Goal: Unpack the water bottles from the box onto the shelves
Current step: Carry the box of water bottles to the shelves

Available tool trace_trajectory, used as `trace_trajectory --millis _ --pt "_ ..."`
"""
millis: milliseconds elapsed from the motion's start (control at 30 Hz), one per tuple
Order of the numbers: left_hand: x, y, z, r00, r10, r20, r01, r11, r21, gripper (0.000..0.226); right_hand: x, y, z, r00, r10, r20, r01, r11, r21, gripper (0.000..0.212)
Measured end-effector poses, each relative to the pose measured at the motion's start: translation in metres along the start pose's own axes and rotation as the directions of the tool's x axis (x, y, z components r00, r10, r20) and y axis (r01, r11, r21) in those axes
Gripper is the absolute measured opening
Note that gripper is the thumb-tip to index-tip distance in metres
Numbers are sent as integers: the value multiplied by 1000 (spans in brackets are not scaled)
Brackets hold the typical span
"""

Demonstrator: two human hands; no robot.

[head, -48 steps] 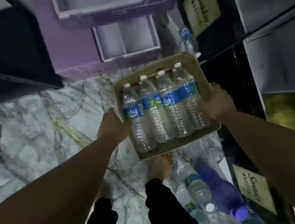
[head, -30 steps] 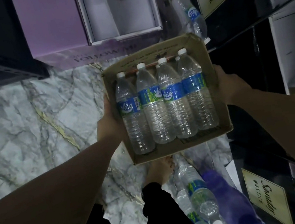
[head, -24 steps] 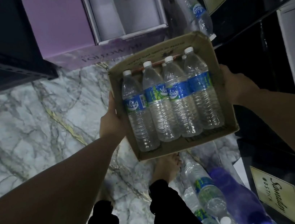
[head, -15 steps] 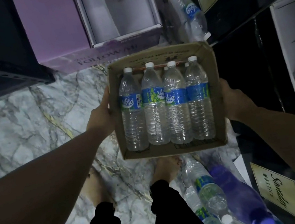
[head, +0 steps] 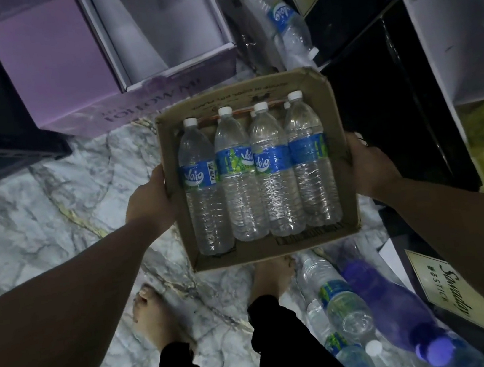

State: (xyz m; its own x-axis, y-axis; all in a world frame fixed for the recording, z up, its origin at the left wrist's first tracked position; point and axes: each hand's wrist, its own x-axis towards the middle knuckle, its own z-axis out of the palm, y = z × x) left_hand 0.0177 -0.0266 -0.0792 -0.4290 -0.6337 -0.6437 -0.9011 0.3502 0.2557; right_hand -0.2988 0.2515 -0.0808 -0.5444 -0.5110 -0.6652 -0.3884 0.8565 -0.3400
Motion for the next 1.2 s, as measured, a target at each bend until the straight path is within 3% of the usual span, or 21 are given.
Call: trace_trajectory --millis 133,300,533,800,900,1200 --pt "-5 -2 -3 998 54 -25 -55 998 -21 42 -8 -4 -2 999 6 -38 -5 999 50 32" --pt "-18 -12 -18 996 73 -52 -76 995 -57 44 -28 -19 1 999 13 -51 -9 997 80 43" --pt "-59 -58 -58 992 88 -95 -98 989 -111 43 -73 -65 2 999 -41 -32 44 994 98 34" --pt "-141 -143 -116 987 -3 -158 -33 974 -224 26 -137 -169 -1 991 -135 -22 136 989 51 40" --pt "-172 -182 -136 980 -27 -195 -23 968 -251 28 -158 -214 6 979 -200 -26 201 979 27 31" --pt "-239 -319 -195 971 -98 -219 35 961 -275 38 -221 -352 65 966 -260 9 260 965 -20 32"
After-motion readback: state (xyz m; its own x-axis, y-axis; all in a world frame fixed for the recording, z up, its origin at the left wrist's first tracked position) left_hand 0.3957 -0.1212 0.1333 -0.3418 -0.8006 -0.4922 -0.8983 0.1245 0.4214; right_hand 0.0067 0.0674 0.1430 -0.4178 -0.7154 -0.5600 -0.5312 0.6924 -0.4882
